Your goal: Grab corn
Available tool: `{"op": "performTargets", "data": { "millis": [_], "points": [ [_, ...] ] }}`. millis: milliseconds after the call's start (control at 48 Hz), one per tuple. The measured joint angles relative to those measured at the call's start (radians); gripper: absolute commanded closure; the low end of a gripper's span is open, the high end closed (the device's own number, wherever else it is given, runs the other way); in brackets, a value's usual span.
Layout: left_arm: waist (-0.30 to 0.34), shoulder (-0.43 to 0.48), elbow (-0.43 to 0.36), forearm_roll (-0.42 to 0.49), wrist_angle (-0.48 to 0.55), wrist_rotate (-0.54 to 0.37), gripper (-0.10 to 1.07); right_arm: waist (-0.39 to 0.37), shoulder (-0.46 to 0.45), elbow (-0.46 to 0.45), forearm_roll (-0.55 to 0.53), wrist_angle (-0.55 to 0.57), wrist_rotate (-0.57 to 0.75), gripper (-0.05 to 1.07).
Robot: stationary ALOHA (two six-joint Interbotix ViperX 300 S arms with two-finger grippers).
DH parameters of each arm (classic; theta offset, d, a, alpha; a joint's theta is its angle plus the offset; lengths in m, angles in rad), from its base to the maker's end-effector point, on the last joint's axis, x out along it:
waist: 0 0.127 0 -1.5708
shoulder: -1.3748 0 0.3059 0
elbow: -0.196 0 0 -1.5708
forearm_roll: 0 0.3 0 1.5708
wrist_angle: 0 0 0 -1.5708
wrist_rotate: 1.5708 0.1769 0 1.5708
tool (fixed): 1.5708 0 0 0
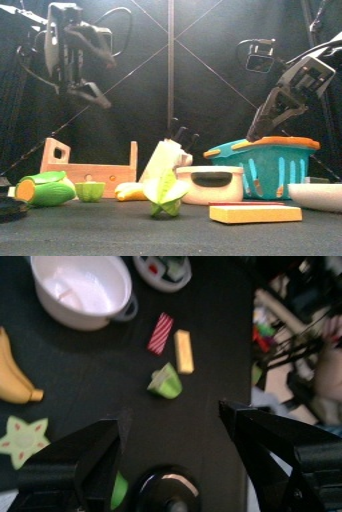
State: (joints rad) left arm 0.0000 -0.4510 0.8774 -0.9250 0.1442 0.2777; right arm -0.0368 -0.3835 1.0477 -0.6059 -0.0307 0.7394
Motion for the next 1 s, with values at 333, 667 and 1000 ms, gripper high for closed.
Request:
{"op": "performTargets", "data": {
  "millis": [333, 667, 1000],
  "points": [
    [0.011, -0.003, -0.137, 0.095, 0.034, -0.002, -0.03, 0.000, 0.003, -0.003, 0.000, -0.002, 0.000, 0.34],
    [0.107, -0.005, -0.187, 0.058, 0.140, -0.008, -0.03, 0.002, 0.008, -0.008, 0.000, 0.000, 0.000, 0.34],
    [0.236, -0.005, -0.186, 0.147, 0.299, -0.152, -0.02, 0.000, 0.015, -0.009, 0.006, -0.002, 0.000, 0.34]
  ]
}}
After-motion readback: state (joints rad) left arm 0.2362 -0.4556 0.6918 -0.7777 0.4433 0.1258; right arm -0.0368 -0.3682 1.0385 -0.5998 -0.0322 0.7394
